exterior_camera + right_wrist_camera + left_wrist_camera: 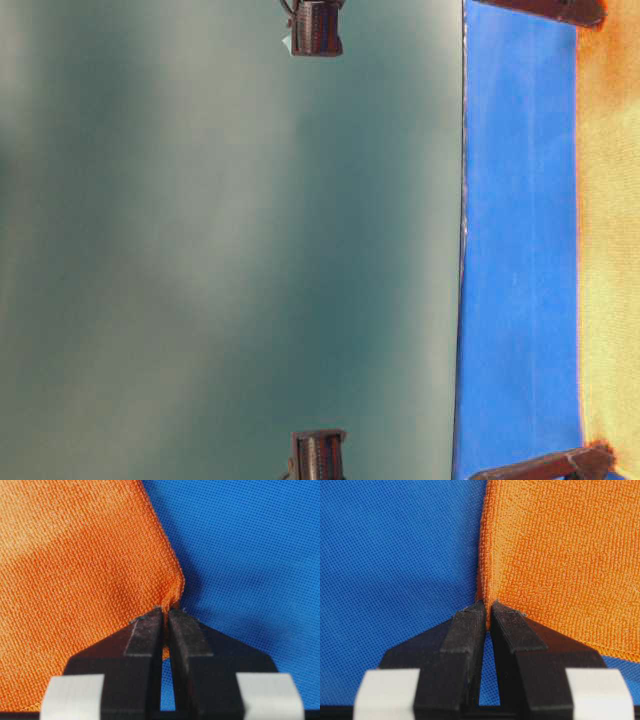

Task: Fold the orange towel.
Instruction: 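Grasp the left and right corners of the folded towel, then lift the towel and fold the right half over onto the left half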

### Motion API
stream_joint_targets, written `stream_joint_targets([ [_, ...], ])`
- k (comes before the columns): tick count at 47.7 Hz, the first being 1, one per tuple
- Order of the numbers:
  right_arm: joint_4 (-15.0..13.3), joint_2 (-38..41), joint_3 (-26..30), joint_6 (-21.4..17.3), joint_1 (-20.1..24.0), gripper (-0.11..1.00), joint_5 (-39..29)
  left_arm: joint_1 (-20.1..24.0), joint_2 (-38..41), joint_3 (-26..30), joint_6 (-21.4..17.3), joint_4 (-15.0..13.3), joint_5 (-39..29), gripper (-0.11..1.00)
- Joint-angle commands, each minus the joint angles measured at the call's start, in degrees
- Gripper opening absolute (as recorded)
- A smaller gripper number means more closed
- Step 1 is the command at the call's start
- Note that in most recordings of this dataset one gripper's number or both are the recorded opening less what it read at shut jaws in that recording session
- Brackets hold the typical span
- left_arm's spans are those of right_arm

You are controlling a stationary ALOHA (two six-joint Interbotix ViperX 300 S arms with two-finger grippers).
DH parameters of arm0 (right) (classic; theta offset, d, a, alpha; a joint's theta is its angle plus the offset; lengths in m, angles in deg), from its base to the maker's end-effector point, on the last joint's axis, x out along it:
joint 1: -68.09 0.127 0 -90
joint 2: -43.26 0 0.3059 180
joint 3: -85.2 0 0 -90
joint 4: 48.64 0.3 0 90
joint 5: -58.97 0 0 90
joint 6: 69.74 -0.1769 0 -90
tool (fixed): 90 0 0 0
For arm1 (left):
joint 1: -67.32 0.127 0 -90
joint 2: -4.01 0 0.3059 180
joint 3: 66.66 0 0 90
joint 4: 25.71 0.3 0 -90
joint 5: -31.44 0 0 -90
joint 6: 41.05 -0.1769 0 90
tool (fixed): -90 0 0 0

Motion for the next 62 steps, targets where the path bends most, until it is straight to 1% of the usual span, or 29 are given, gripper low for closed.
stream_joint_targets([
  [1, -0.1, -2.1, 0.6, -0.1, 0.2, 0.02, -0.3, 0.4, -2.2, 1.7, 0.1, -0.1, -1.9, 0.02],
  [7, -0.1, -5.9, 1.1, -0.4, 0.2, 0.02, -2.6, 0.4, -5.5, 3.4, 0.0, -0.1, -8.3, 0.02],
  [13, -0.1, -11.4, 2.4, -0.4, 0.2, 0.02, -7.8, 0.4, -9.8, 5.4, -0.1, -0.1, -14.3, 0.02],
  [16, -0.2, -14.2, 3.0, -0.4, 0.2, 0.02, -10.0, 0.4, -12.1, 6.2, 0.0, -0.1, -16.2, 0.02],
  [19, -0.2, -16.7, 3.3, -0.4, 0.2, 0.02, -11.6, 0.4, -14.9, 6.6, 0.0, -0.1, -16.6, 0.02],
  [23, -0.2, -20.4, 3.7, -0.4, 0.3, 0.02, -13.0, 0.4, -17.8, 6.4, -0.1, -0.1, -16.3, 0.02],
  [30, -0.2, -25.1, 3.3, -0.4, 0.4, 0.02, -13.2, 0.2, -22.3, 6.1, -0.1, -0.1, -15.4, 0.02],
  [39, -0.2, -26.0, 3.0, -0.1, 0.4, 0.02, -12.9, -0.1, -24.8, 4.7, 0.0, -0.1, -11.8, 0.02],
  [45, -0.4, -25.4, 3.3, -0.1, 0.0, 0.02, -12.1, -1.8, -24.9, 4.6, 0.0, -0.1, -9.5, 0.02],
  [50, -1.2, -24.3, 3.8, -0.1, -1.8, 0.02, -11.1, -4.6, -24.1, 4.8, 0.0, -0.1, -6.4, 0.02],
  [56, -2.7, -21.8, 5.3, -0.1, -5.7, 0.02, -9.9, -7.6, -22.5, 5.4, 0.0, -0.1, -2.3, 0.02],
  [62, -5.5, -18.2, 8.1, 0.3, -10.0, 0.02, -9.8, -9.9, -19.4, 6.7, 0.0, -0.1, 1.9, 0.02],
])
